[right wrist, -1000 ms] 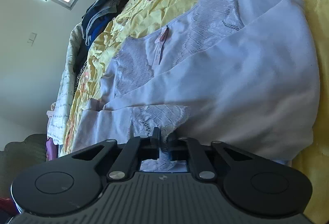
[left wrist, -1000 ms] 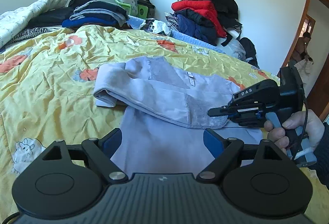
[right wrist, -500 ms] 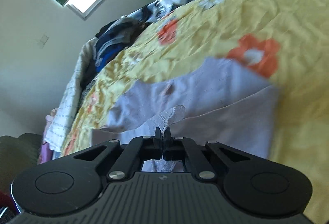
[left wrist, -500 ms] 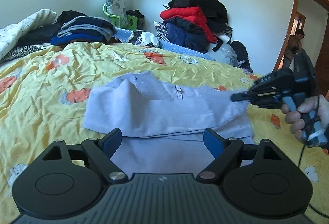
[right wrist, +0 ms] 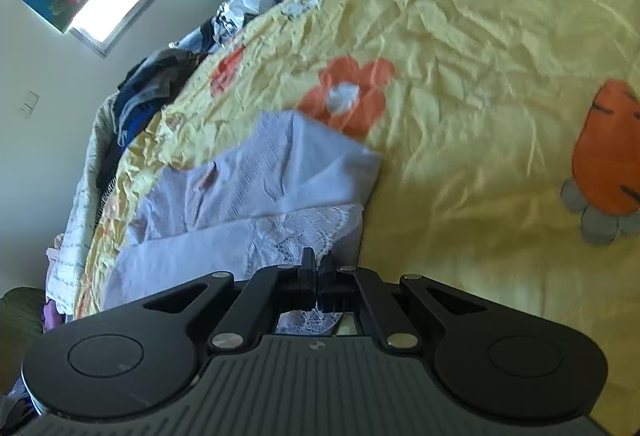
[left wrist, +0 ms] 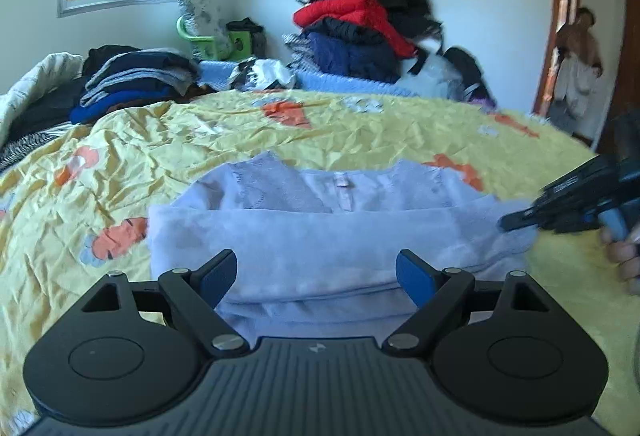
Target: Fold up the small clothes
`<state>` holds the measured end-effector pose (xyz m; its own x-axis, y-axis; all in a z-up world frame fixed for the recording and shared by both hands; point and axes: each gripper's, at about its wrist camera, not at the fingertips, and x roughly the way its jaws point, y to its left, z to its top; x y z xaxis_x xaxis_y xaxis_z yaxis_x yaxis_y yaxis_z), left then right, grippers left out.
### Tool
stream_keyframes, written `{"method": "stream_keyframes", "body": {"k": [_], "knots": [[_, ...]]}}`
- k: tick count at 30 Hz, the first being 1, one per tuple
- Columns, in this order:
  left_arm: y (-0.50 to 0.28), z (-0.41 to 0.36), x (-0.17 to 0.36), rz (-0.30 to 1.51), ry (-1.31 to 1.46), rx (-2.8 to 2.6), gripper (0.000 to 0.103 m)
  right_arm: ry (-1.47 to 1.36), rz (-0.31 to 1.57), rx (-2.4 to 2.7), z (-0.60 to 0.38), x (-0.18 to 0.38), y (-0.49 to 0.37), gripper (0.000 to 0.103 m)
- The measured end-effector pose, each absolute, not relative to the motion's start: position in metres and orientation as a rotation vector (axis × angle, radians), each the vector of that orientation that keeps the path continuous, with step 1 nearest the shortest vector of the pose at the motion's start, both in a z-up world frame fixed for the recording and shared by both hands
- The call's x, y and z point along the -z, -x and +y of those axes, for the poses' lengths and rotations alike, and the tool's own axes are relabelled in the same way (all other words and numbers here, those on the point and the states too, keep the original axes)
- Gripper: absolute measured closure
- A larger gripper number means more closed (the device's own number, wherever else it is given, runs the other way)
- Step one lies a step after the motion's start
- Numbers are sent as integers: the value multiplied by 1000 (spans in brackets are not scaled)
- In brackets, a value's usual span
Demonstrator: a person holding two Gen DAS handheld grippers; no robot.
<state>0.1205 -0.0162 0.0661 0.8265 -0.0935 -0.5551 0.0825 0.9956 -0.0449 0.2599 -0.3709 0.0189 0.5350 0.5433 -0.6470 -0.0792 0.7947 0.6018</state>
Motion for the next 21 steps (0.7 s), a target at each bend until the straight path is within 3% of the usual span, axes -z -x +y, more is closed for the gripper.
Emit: {"method": "stream_keyframes", "body": {"k": [12,14,16,21], "knots": [[-182,-8,-18,719,-6,6,16,-557,950,-369,-377,-8,-264,99],[-183,-9,-14,717,-16,10,12,-568,952,-364,-378,-9,-264,86],[-184,-8,-13,719,-10,18,12,-590,950,-364,-382,-11,-263,81],[-179,-1,-32,710,20,20,11,-581,815,-309,-391,-35,-250,82]]}}
